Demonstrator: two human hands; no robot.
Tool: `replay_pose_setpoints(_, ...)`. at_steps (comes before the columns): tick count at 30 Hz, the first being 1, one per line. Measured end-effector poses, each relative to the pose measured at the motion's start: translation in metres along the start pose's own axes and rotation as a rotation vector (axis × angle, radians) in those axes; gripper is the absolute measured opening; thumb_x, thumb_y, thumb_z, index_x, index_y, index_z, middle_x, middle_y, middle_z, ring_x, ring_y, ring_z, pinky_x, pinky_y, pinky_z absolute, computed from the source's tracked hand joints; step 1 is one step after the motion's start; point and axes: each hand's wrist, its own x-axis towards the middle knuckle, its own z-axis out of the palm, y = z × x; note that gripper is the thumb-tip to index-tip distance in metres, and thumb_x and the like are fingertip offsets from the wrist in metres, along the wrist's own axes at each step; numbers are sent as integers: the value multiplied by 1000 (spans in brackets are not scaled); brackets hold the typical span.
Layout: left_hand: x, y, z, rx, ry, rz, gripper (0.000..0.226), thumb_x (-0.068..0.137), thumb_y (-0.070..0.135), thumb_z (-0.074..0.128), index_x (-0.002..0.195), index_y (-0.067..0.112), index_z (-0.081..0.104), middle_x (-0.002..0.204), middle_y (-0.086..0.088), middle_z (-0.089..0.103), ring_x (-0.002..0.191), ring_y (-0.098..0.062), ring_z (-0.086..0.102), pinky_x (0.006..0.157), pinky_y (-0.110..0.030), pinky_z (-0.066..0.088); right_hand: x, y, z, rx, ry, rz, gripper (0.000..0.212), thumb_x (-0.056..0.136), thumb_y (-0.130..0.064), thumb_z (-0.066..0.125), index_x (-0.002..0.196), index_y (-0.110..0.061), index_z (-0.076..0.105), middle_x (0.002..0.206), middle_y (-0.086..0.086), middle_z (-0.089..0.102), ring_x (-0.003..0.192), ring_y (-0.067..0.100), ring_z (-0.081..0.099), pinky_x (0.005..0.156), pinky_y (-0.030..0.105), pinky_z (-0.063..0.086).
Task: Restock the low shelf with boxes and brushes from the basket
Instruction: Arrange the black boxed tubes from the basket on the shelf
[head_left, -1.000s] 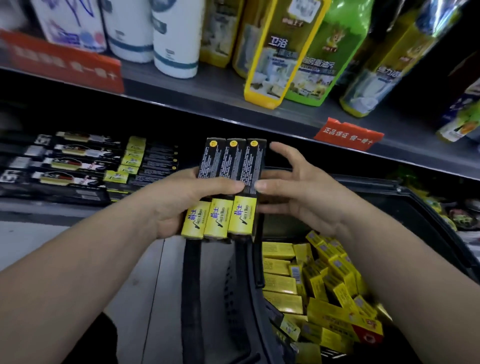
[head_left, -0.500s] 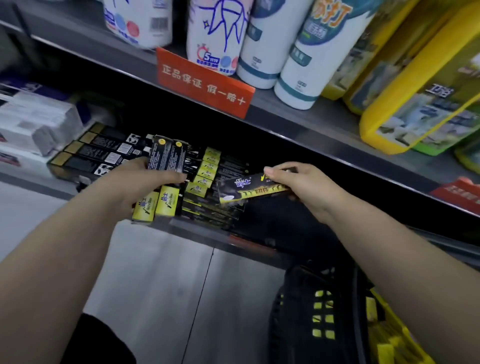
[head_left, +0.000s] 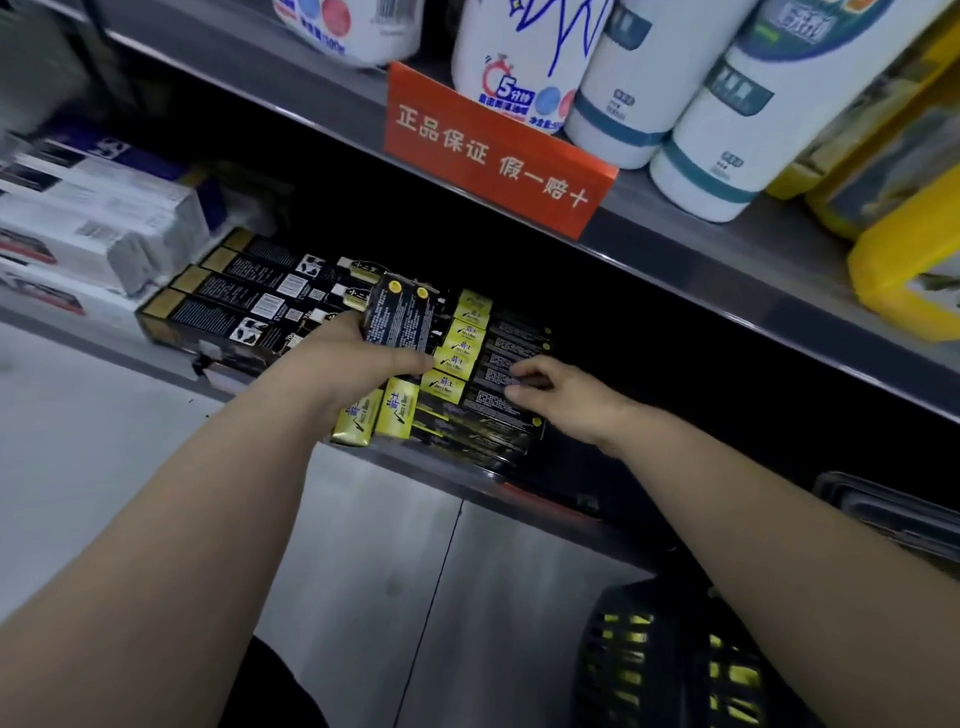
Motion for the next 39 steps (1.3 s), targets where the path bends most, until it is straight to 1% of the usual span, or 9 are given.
replay_pose_setpoints(4, 1, 0, 3, 3, -19, -27, 54, 71, 30, 78, 116, 17, 50, 91, 6, 57, 93, -17, 51, 81, -34, 36, -2, 1, 5, -254, -80, -35, 81, 75, -32, 77, 142, -29, 30, 149, 3, 30, 130, 21, 39, 95, 24, 32)
replay_pose_setpoints(11, 0, 1, 8, -158, -61, -77, 61, 67, 28, 82, 120, 15, 56, 117, -10, 64, 112, -31, 57, 98, -52, 43, -5, -5, 4, -361, -57, -82, 90, 76, -33, 76, 146, -27, 20, 151, 6, 26, 135, 23, 31, 105, 30, 32)
replay_pose_setpoints(16, -13, 8, 14, -163, -251, -145, 66, 52, 27, 83, 112, 10, 59, 102, -16, 69, 86, -32, 68, 65, -45, 57, -26, -42, -11, -302, 101, -468, 110, 69, -40, 79, 149, -34, 4, 156, -2, 11, 143, 20, 13, 116, 38, 18)
replay_pose_setpoints(19, -19, 12, 17, -159, -367, -150, 64, 41, 31, 81, 100, 12, 63, 87, -14, 73, 73, -28, 71, 56, -42, 58, -34, -52, -19, -356, 84, -601, 106, 67, -38, 81, 149, -28, 13, 154, -3, 23, 140, 13, 21, 112, 25, 18)
replay_pose_setpoints(22, -19, 14, 18, -128, -353, -158, 68, 48, 42, 78, 106, 10, 62, 83, -10, 74, 74, -25, 72, 60, -42, 58, -40, -51, -25, -311, 94, -568, 87, 64, -34, 83, 136, -23, 36, 122, -6, 49, 115, 8, 45, 95, 14, 35)
replay_pose_setpoints(27, -9, 13, 11, -314, -79, -176, 36, 82, 45, 65, 83, 10, 60, 71, -8, 66, 49, -20, 63, 40, -26, 52, -29, -26, -39, -376, 242, -426, 35, 76, -34, 75, 105, -21, 61, 102, 0, 55, 94, 19, 54, 83, 32, 44)
replay_pose_setpoints(31, -3, 11, 12, -407, 67, -204, 35, 86, 40, 62, 95, 7, 58, 73, -7, 53, 54, -19, 55, 49, -26, 54, -5, -11, -39, -505, 397, -149, 35, 93, -32, 54, 125, -19, 53, 117, 9, 57, 102, 28, 56, 77, 29, 42)
replay_pose_setpoints(35, -3, 6, 20, -346, 8, -223, 45, 87, 38, 60, 116, 4, 55, 77, -10, 57, 59, -23, 57, 62, -33, 55, 15, -4, -25, -537, 238, -94, 38, 96, -25, 50, 133, -17, 48, 129, 14, 46, 114, 29, 49, 86, 25, 37)
replay_pose_setpoints(39, 0, 1, 22, -251, -4, -201, 69, 82, 48, 63, 134, 6, 45, 132, -18, 54, 119, -37, 52, 100, -54, 41, 19, 2, -12, -419, 121, -77, 41, 97, -31, 46, 138, -22, 44, 135, 10, 40, 121, 25, 45, 88, 21, 31)
